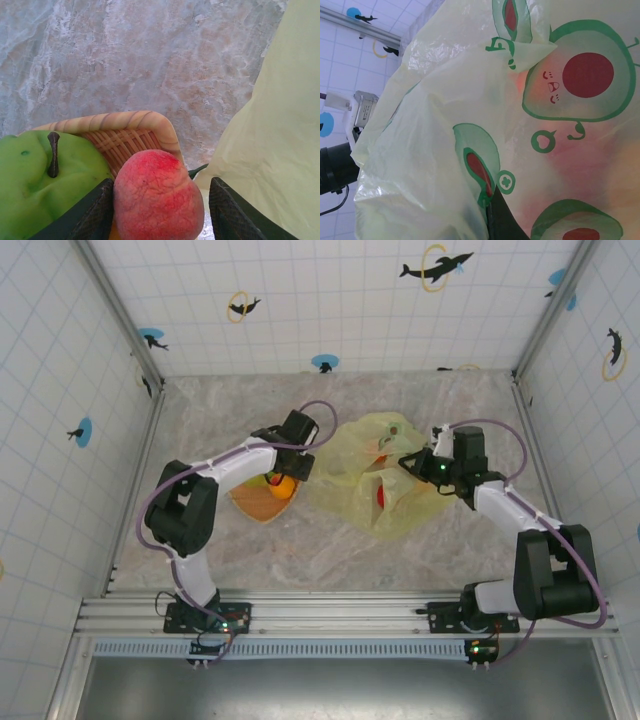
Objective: Place the fruits into the plastic bag
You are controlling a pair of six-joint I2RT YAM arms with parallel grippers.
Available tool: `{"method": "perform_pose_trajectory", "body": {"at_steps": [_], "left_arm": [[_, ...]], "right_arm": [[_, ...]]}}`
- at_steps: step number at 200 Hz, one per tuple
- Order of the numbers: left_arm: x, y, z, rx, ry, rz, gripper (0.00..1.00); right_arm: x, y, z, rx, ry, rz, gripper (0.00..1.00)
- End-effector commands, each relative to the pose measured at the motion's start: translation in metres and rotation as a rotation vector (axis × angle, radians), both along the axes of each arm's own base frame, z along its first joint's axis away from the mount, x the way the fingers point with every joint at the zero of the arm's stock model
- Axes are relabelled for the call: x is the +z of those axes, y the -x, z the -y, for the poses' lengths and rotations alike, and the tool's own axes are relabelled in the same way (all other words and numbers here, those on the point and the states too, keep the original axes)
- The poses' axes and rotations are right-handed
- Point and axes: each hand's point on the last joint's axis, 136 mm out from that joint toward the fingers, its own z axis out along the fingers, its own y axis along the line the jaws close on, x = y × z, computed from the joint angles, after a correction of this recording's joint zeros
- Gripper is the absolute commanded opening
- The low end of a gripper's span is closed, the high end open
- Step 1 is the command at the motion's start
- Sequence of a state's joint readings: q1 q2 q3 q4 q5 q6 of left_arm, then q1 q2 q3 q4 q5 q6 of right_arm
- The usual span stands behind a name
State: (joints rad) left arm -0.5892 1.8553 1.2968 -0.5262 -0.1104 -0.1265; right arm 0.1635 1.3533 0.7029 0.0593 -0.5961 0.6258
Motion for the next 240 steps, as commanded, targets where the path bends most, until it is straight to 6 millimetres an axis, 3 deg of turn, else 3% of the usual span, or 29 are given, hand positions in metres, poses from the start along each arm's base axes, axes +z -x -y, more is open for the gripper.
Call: {"method": "perform_pose_trajectory", "body": {"at_steps": [1, 63, 114, 151, 199, 204, 240], "left_arm": [[-0.001, -0.002, 0.001, -0.025, -0.024, -0.002, 0.49], [0.009, -0.004, 0.001, -0.017, -0.015, 0.023, 0.41], [0.047, 0.002, 0.007, -0.014, 0.087, 0.071, 0.39], [0.076, 0.03, 0.016, -0.035, 0.263, 0.109, 0.38], [0.088, 0.065, 0.003, -0.011, 0.351, 0.138, 0.38], [0.08, 0.073, 0.001, -0.017, 0.346, 0.122, 0.38], [0.086, 0.101, 0.033, -0.163, 0.442, 0.119, 0.38]], "right_arm": [[0.006, 0.002, 0.001, 0.002, -0.009, 0.023, 0.0], [0.01, -0.001, -0.001, 0.003, -0.023, 0.041, 0.0], [0.011, -0.002, -0.001, 0.0, -0.024, 0.04, 0.0], [0.014, -0.004, -0.001, -0.002, -0.029, 0.042, 0.0], [0.015, -0.007, -0.006, 0.005, -0.043, 0.037, 0.0], [0.015, -0.007, -0.006, 0.006, -0.042, 0.036, 0.0], [0.014, -0.008, -0.009, 0.008, -0.043, 0.033, 0.0]]}}
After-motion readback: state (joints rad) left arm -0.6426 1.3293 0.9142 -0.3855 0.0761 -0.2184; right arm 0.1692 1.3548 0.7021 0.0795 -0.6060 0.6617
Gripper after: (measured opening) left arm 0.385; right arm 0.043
